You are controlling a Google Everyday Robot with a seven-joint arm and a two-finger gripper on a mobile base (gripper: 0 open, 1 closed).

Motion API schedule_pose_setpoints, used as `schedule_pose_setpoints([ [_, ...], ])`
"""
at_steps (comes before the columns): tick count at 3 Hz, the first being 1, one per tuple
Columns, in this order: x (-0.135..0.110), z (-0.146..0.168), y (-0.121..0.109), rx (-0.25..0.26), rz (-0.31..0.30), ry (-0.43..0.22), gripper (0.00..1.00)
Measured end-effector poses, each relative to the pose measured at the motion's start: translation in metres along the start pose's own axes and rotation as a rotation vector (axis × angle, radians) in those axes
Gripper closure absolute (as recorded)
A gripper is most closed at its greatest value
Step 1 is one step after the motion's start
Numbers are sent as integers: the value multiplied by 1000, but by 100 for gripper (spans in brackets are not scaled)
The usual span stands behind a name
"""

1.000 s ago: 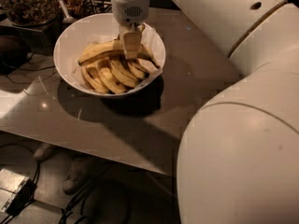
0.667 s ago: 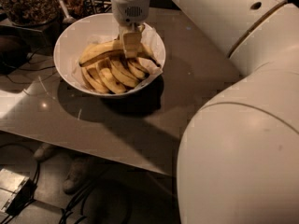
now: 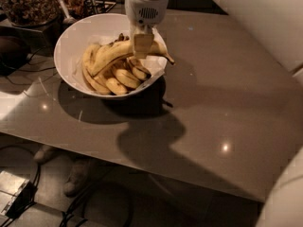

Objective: Pick banana from white bowl

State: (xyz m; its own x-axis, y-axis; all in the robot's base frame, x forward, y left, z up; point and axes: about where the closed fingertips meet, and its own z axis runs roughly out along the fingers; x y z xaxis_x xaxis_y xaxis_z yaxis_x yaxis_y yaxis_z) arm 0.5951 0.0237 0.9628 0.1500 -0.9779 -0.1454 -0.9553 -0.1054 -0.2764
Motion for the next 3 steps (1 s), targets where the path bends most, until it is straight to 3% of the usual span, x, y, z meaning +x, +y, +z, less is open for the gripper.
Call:
schedule_pose_setpoints([
  [2, 16, -35, 41, 57, 38, -116, 100],
  [3, 20, -50, 68, 88, 35, -227, 100],
])
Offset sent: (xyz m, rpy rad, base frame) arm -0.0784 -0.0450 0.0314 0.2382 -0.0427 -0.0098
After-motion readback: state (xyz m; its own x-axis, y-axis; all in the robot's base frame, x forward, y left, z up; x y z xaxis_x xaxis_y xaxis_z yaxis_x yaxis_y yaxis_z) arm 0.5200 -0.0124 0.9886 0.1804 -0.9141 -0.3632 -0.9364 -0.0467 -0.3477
